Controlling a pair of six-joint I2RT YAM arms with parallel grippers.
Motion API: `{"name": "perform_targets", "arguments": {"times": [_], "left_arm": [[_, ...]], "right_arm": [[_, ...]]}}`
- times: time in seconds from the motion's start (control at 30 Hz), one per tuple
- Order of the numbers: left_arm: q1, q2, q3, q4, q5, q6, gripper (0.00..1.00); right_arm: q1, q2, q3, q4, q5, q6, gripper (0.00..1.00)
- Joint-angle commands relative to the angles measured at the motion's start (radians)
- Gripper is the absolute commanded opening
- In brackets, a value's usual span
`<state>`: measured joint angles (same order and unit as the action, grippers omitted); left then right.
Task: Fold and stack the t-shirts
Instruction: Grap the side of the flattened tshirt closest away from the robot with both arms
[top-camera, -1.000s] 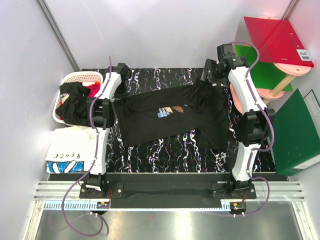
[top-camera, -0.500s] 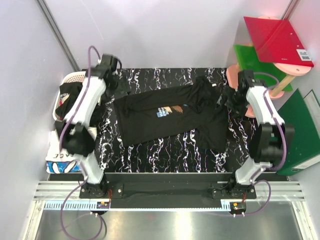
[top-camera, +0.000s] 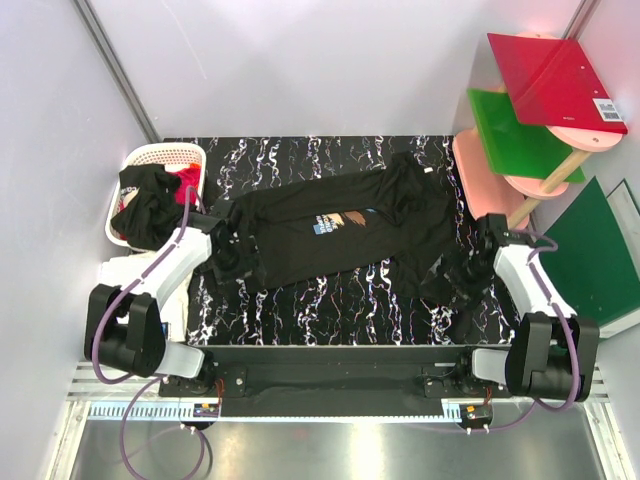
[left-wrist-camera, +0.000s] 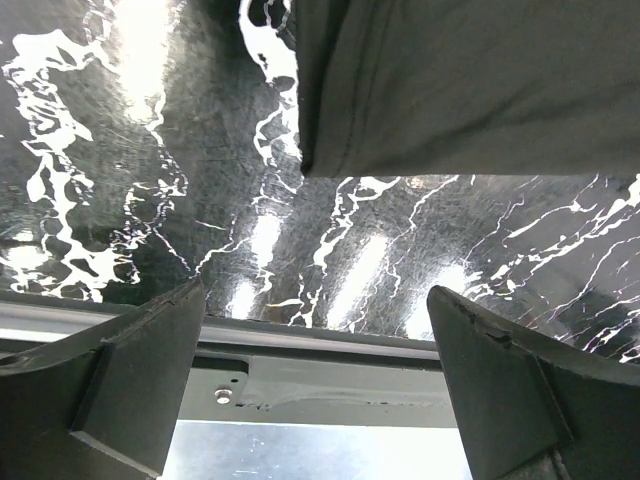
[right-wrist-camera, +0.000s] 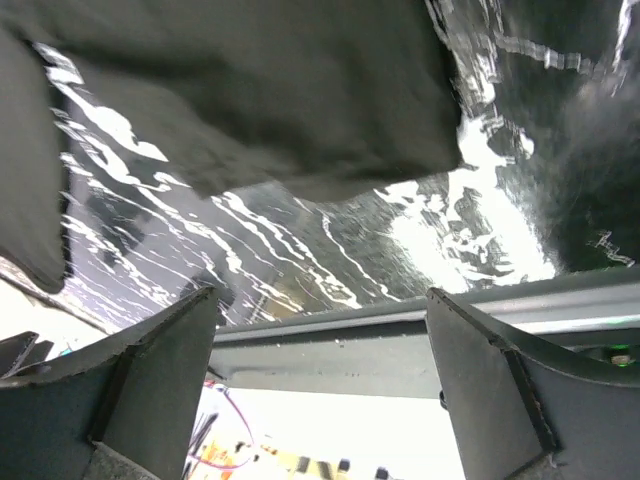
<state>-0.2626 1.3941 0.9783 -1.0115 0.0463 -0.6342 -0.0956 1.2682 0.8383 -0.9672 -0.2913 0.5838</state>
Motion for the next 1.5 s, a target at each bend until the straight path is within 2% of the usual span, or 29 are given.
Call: {"name": "perform_targets", "arguments": {"times": [0.0, 0.17, 0.3, 0.53, 0.6, 0.63, 0.67, 0.7, 0.73, 0.77, 0.8, 0.87, 0.9, 1.07, 1.23, 1.3, 1.33, 1.37, 1.4, 1.43, 1.47], "left_arm": [[-0.032, 0.020, -0.010, 0.054, 0.000, -0.028, 0.99], [-0.061, 0.101, -0.061, 0.119, -0.002, -0.048, 0.99], [-0.075, 0.172, -0.089, 0.178, 0.015, -0.076, 0.93], [-0.089, 0.287, -0.024, 0.186, -0.019, -0.097, 0.95], [-0.089, 0.295, -0.001, 0.183, -0.014, -0.098, 0.95], [-0.089, 0.296, 0.022, 0.180, -0.013, -0.098, 0.95], [-0.089, 0.298, 0.031, 0.177, -0.014, -0.096, 0.95], [-0.089, 0.298, 0.051, 0.168, -0.020, -0.096, 0.95], [-0.090, 0.299, 0.060, 0.166, -0.023, -0.096, 0.95], [-0.089, 0.301, 0.068, 0.165, -0.025, -0.096, 0.95], [-0.089, 0.304, 0.085, 0.162, -0.025, -0.097, 0.95], [-0.089, 0.310, 0.103, 0.151, -0.017, -0.101, 0.96], [-0.089, 0.310, 0.120, 0.148, -0.016, -0.101, 0.99], [-0.090, 0.298, 0.134, 0.131, -0.020, -0.107, 0.99], [-0.090, 0.382, 0.143, 0.128, -0.028, -0.113, 0.98], [-0.090, 0.428, 0.155, 0.123, -0.034, -0.111, 0.88], [-0.090, 0.442, 0.160, 0.123, -0.036, -0.108, 0.74], [-0.090, 0.465, 0.172, 0.122, -0.034, -0.105, 0.29], [-0.090, 0.474, 0.178, 0.120, -0.036, -0.102, 0.07], [-0.090, 0.480, 0.187, 0.107, -0.036, -0.101, 0.00], [-0.092, 0.479, 0.200, 0.103, -0.036, -0.099, 0.00]], "right_arm": [[-0.003, -0.056, -0.073, 0.068, -0.048, 0.056, 0.91], [-0.003, -0.041, -0.130, 0.131, -0.031, 0.054, 0.90], [-0.003, 0.009, -0.131, 0.177, -0.002, 0.045, 0.89], [-0.003, 0.140, -0.099, 0.255, 0.010, 0.083, 0.88], [-0.003, 0.186, -0.088, 0.278, 0.011, 0.091, 0.83], [-0.003, 0.230, -0.073, 0.288, 0.000, 0.091, 0.79], [-0.003, 0.252, -0.065, 0.303, -0.005, 0.090, 0.69], [-0.003, 0.272, -0.051, 0.308, -0.006, 0.085, 0.63], [-0.003, 0.304, -0.045, 0.314, -0.003, 0.086, 0.50], [-0.003, 0.319, -0.039, 0.318, 0.000, 0.083, 0.22], [-0.003, 0.332, -0.025, 0.317, 0.003, 0.074, 0.13], [-0.003, 0.353, -0.012, 0.314, -0.003, 0.064, 0.00], [-0.003, 0.355, -0.001, 0.311, -0.012, 0.059, 0.00], [-0.003, 0.329, 0.030, 0.289, -0.022, 0.039, 0.00], [-0.003, 0.319, 0.062, 0.266, -0.051, 0.025, 0.00], [-0.003, 0.315, 0.082, 0.260, -0.066, 0.028, 0.00], [-0.003, 0.313, 0.090, 0.257, -0.072, 0.028, 0.00], [-0.003, 0.312, 0.103, 0.254, -0.075, 0.031, 0.00], [-0.003, 0.312, 0.111, 0.252, -0.088, 0.033, 0.00], [-0.003, 0.312, 0.120, 0.248, -0.094, 0.034, 0.00], [-0.003, 0.310, 0.137, 0.245, -0.098, 0.034, 0.00]]}}
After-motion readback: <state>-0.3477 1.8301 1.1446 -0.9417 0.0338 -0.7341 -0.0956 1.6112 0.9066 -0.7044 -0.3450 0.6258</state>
